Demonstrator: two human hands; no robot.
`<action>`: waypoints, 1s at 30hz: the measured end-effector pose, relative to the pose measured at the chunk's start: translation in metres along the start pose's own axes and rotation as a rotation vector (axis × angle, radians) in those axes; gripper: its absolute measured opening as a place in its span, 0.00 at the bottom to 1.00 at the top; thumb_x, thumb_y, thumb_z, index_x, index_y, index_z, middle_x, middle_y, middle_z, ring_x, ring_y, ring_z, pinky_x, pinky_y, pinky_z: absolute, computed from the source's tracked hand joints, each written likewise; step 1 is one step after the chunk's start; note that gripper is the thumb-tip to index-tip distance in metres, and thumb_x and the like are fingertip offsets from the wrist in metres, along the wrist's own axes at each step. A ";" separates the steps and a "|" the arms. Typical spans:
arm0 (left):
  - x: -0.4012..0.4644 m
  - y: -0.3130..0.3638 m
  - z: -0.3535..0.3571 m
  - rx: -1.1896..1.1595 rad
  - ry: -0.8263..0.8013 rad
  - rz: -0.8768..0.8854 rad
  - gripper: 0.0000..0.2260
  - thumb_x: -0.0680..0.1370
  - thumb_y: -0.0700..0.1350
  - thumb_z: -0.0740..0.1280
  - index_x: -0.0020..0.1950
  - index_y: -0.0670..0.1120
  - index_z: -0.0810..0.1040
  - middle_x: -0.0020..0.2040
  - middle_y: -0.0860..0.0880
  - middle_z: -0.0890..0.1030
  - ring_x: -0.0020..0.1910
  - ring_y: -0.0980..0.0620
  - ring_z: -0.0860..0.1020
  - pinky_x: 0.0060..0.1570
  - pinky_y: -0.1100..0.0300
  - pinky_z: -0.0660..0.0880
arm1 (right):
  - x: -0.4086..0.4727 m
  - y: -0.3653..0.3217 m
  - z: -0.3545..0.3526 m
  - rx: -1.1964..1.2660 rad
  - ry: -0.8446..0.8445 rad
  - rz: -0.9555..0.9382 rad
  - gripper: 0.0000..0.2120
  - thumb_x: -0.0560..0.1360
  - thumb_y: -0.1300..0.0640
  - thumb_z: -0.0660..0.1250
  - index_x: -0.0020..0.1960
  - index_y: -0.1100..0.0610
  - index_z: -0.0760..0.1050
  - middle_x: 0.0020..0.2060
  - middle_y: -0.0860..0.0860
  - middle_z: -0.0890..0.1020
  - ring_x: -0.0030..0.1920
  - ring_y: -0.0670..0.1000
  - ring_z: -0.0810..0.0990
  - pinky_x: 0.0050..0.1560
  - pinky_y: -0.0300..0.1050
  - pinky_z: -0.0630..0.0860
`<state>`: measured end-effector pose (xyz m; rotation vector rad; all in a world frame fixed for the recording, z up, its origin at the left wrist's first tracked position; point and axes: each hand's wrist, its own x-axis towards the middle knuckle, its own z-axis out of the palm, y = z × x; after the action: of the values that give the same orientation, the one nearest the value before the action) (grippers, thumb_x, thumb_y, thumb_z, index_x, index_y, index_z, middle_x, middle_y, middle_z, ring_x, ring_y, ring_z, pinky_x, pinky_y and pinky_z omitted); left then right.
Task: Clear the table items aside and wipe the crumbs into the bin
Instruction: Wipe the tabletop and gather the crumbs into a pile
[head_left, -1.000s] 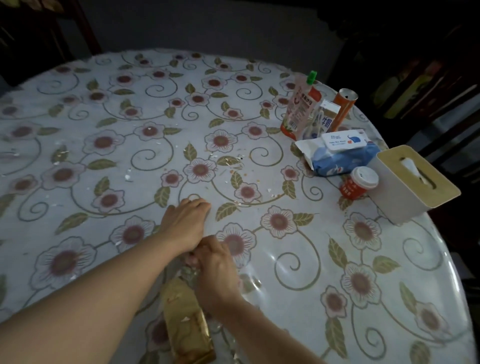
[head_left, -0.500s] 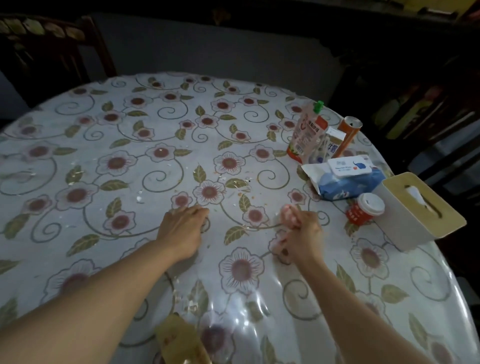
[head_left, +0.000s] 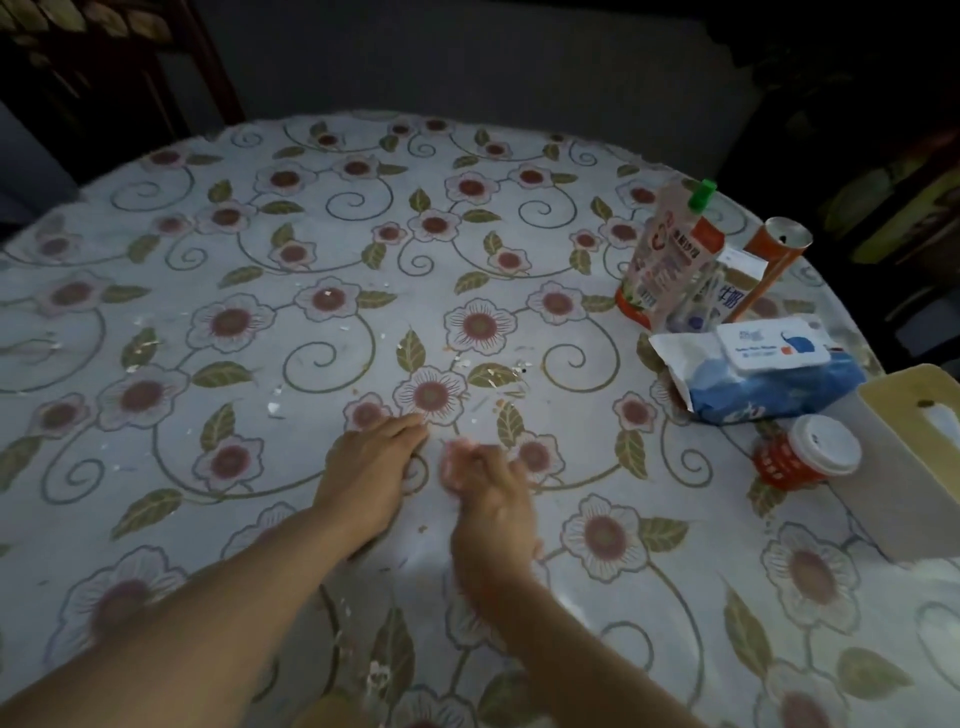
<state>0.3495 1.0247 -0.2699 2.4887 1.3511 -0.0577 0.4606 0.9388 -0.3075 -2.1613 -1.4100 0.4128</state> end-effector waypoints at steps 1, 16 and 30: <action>0.000 -0.002 -0.003 -0.023 0.016 0.001 0.23 0.75 0.36 0.60 0.71 0.46 0.70 0.73 0.50 0.68 0.72 0.50 0.67 0.68 0.54 0.67 | -0.009 -0.009 0.007 0.003 -0.052 -0.090 0.22 0.72 0.66 0.55 0.60 0.48 0.73 0.57 0.47 0.75 0.49 0.41 0.70 0.49 0.40 0.75; 0.065 -0.044 -0.016 0.025 -0.049 -0.174 0.27 0.80 0.44 0.56 0.78 0.50 0.50 0.79 0.51 0.47 0.78 0.49 0.47 0.75 0.44 0.47 | 0.158 0.086 -0.060 -0.247 0.105 0.207 0.25 0.69 0.68 0.66 0.65 0.61 0.69 0.65 0.56 0.68 0.60 0.58 0.70 0.60 0.45 0.68; 0.058 -0.062 -0.019 -0.014 0.046 -0.125 0.24 0.78 0.38 0.58 0.74 0.49 0.62 0.76 0.51 0.62 0.75 0.52 0.58 0.73 0.47 0.53 | 0.034 -0.040 0.030 0.052 -0.226 -0.397 0.23 0.67 0.70 0.65 0.57 0.51 0.80 0.54 0.46 0.80 0.49 0.51 0.77 0.44 0.38 0.75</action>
<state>0.3286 1.1082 -0.2774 2.4059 1.5190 -0.0184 0.4292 0.9900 -0.3080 -1.7758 -1.8809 0.5458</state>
